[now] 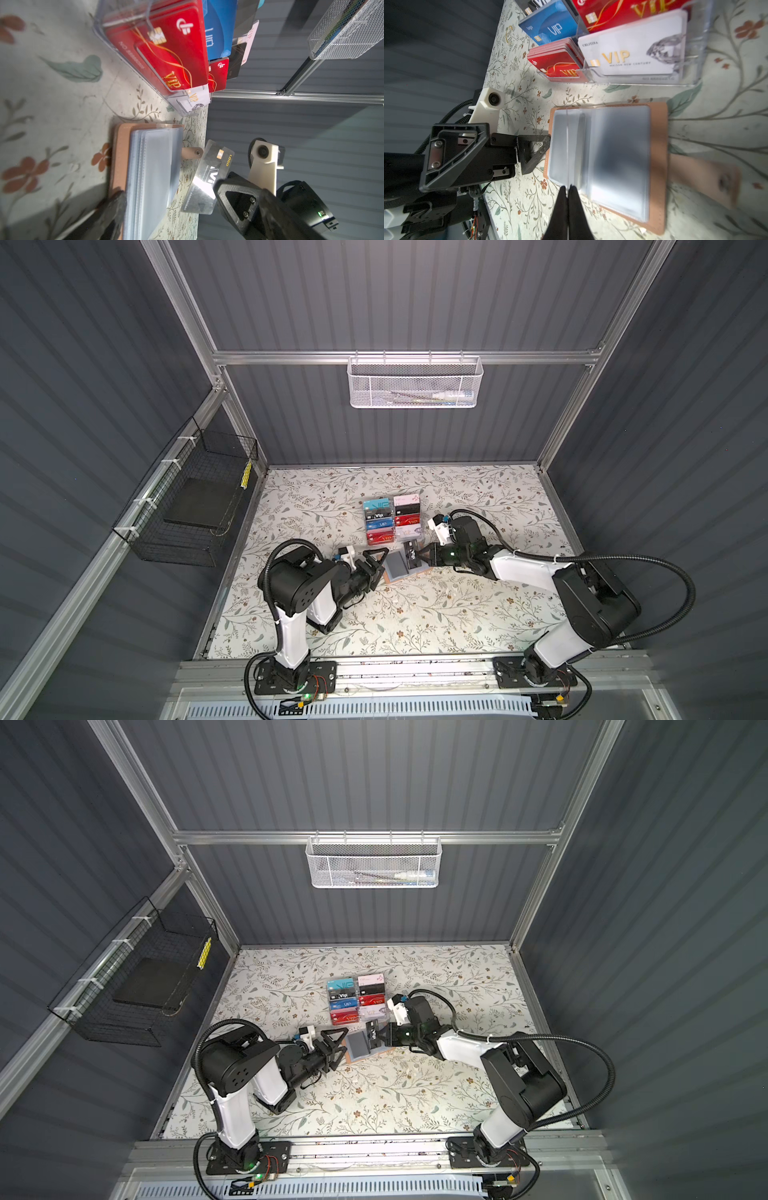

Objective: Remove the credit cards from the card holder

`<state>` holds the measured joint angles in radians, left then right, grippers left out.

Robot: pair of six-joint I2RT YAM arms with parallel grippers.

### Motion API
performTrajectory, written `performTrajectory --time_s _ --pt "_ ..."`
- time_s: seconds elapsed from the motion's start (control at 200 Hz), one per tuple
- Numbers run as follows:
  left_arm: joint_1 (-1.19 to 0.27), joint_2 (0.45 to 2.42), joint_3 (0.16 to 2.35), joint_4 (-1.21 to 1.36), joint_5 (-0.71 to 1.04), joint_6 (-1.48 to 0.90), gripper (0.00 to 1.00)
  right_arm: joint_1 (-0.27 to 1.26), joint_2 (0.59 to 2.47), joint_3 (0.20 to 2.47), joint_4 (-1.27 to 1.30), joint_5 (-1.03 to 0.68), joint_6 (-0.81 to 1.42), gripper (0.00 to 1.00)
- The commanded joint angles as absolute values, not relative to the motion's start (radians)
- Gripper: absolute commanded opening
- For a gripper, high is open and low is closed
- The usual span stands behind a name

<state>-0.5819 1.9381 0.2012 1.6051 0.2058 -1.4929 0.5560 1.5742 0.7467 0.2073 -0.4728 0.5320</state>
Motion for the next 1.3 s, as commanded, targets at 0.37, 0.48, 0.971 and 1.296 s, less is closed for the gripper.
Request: performTrajectory --time_s 0.37,0.48,0.971,1.296 --pt "-0.591 2.001 0.218 1.419 0.270 -1.379 1.00 0.551 1.419 0.898 -0.109 -0.281 0.336 0.00" --pt "-0.591 1.848 0.256 1.166 0.263 -1.289 1.00 0.552 1.429 0.964 -0.192 -0.256 0.291 0.00" --pt "-0.581 1.218 0.530 0.113 0.022 -0.863 1.00 0.570 1.529 1.392 -0.526 -0.199 -0.051 0.00" --pt "-0.568 1.148 0.623 -0.042 -0.071 -0.735 1.00 0.623 1.706 1.570 -0.571 -0.250 -0.533 0.00"
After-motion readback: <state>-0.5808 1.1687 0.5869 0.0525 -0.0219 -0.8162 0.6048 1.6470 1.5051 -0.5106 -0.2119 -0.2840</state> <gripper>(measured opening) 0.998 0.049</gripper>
